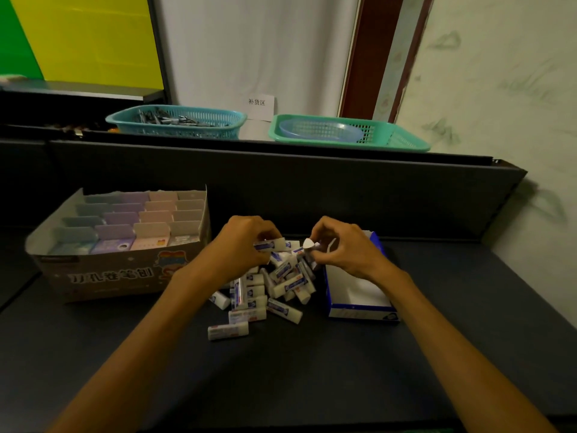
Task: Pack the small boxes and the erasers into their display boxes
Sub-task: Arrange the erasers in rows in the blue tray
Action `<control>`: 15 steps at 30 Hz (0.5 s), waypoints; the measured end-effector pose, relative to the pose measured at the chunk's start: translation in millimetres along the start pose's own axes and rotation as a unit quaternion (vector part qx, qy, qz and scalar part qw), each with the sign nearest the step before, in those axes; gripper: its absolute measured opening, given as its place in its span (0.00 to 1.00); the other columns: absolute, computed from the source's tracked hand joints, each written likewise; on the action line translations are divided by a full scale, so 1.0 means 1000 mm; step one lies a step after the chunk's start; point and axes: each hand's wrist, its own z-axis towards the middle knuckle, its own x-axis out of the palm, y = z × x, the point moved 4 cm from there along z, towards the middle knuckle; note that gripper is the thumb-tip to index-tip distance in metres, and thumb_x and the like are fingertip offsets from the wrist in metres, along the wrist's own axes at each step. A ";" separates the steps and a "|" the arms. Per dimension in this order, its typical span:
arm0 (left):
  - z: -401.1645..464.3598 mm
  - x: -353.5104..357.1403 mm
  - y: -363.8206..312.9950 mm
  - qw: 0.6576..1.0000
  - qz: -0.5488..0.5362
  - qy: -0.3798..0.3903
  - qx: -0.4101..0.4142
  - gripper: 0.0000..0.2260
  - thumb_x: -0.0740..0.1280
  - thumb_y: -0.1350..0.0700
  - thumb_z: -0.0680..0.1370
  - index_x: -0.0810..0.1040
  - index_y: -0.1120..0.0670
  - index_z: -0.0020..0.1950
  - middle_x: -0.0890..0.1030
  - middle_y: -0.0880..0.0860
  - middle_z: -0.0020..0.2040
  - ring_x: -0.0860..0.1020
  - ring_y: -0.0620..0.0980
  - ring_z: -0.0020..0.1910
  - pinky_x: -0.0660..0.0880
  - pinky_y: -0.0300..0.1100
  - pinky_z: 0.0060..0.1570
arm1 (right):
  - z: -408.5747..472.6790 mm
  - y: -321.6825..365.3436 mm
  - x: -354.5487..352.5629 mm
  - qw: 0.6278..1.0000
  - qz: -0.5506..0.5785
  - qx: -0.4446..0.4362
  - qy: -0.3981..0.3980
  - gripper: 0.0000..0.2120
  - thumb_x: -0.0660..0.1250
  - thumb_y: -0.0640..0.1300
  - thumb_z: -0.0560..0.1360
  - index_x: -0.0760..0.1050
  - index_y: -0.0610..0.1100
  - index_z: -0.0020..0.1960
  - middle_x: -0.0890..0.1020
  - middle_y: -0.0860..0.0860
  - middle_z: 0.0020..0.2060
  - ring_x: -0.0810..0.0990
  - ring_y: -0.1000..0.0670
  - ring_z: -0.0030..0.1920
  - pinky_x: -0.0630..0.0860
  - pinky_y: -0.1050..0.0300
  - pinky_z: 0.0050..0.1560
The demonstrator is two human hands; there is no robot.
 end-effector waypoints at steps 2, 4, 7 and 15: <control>0.003 0.001 0.000 1.000 -0.022 0.002 0.001 0.15 0.70 0.59 0.74 0.76 0.49 0.59 0.76 0.47 0.55 0.73 0.39 0.51 0.71 0.32 0.50 | 0.000 -0.002 -0.005 1.000 0.005 0.000 -0.021 0.12 0.72 0.41 0.72 0.73 0.48 0.53 0.79 0.56 0.46 0.78 0.62 0.45 0.75 0.70 0.45; 0.007 0.002 -0.003 1.000 -0.020 -0.002 0.006 0.14 0.70 0.57 0.73 0.75 0.47 0.58 0.77 0.47 0.54 0.74 0.39 0.51 0.72 0.34 0.51 | -0.002 -0.006 -0.013 0.999 0.002 0.004 -0.039 0.14 0.72 0.42 0.72 0.74 0.50 0.56 0.79 0.57 0.46 0.78 0.61 0.46 0.76 0.70 0.46; 0.018 0.003 -0.011 1.000 0.005 -0.023 0.011 0.15 0.72 0.55 0.72 0.75 0.47 0.57 0.72 0.45 0.52 0.71 0.41 0.50 0.70 0.37 0.52 | -0.009 -0.016 -0.028 0.999 0.006 0.018 -0.051 0.12 0.71 0.43 0.73 0.76 0.51 0.56 0.80 0.57 0.45 0.80 0.60 0.45 0.77 0.67 0.45; 0.055 0.018 -0.048 0.993 -0.110 -0.047 -0.009 0.17 0.76 0.58 0.68 0.75 0.50 0.52 0.77 0.46 0.44 0.78 0.42 0.40 0.76 0.33 0.40 | -0.030 -0.060 -0.071 0.990 0.067 0.101 -0.077 0.12 0.74 0.38 0.70 0.75 0.46 0.51 0.82 0.52 0.47 0.83 0.58 0.46 0.79 0.65 0.46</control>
